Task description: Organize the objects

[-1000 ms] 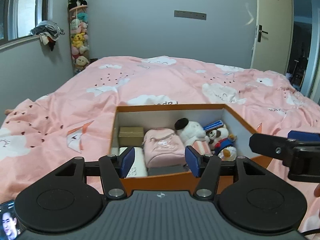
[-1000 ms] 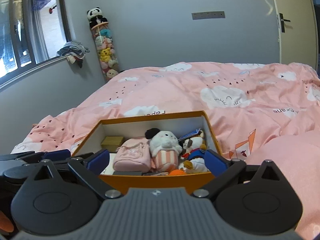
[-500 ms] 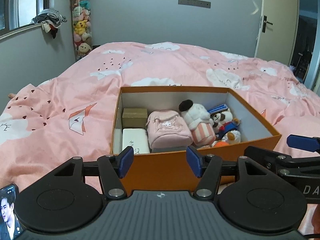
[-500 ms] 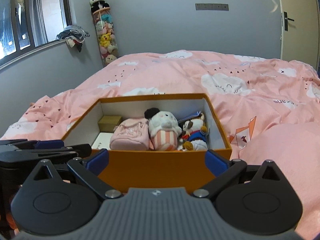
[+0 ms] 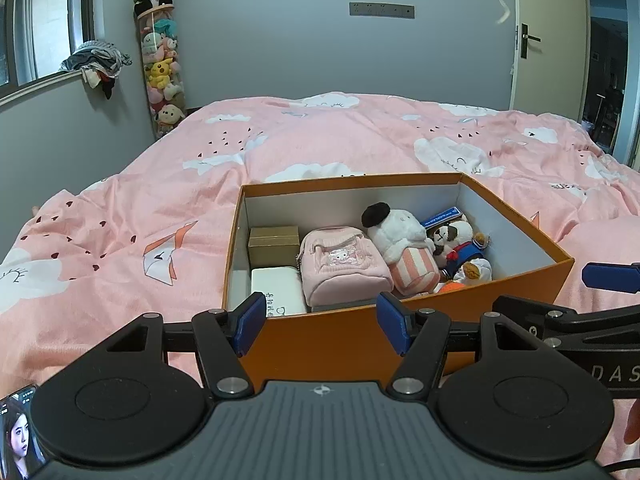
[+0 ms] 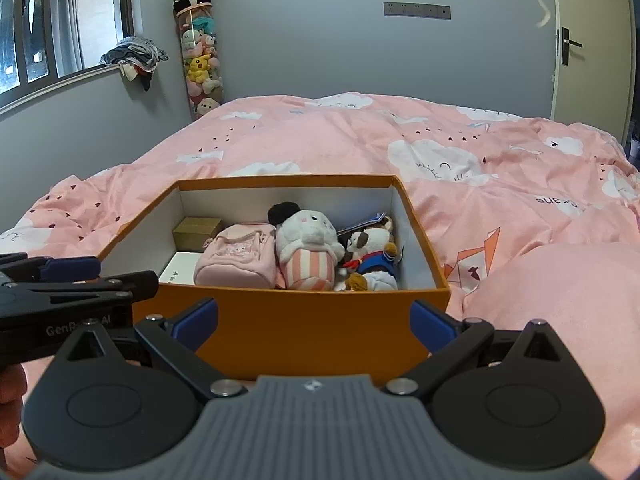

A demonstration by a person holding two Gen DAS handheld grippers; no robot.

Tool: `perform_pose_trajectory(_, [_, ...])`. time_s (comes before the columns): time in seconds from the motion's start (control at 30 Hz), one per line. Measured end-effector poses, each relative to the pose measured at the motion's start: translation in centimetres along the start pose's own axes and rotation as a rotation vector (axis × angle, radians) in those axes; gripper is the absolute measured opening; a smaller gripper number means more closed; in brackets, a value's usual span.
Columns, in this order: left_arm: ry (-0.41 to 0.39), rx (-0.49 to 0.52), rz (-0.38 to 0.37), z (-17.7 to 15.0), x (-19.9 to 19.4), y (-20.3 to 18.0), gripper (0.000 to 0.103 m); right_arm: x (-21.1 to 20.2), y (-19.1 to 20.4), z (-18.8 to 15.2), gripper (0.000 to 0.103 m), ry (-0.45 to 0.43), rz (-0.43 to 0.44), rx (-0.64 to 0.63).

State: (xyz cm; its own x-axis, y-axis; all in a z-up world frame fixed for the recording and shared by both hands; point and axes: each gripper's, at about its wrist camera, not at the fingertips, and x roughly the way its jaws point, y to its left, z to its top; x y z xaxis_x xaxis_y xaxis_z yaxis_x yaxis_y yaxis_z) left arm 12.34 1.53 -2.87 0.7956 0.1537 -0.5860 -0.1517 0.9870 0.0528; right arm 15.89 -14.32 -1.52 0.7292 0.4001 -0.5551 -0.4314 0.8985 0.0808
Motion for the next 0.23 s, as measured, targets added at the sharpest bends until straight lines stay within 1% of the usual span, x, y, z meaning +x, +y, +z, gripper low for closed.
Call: perform_pose_trajectory(0.23, [-0.028,0.000,-0.012,0.07,-0.68,-0.07,0.074,-0.31,0.23,0.07,0.102,-0.004,0.008,-0.005])
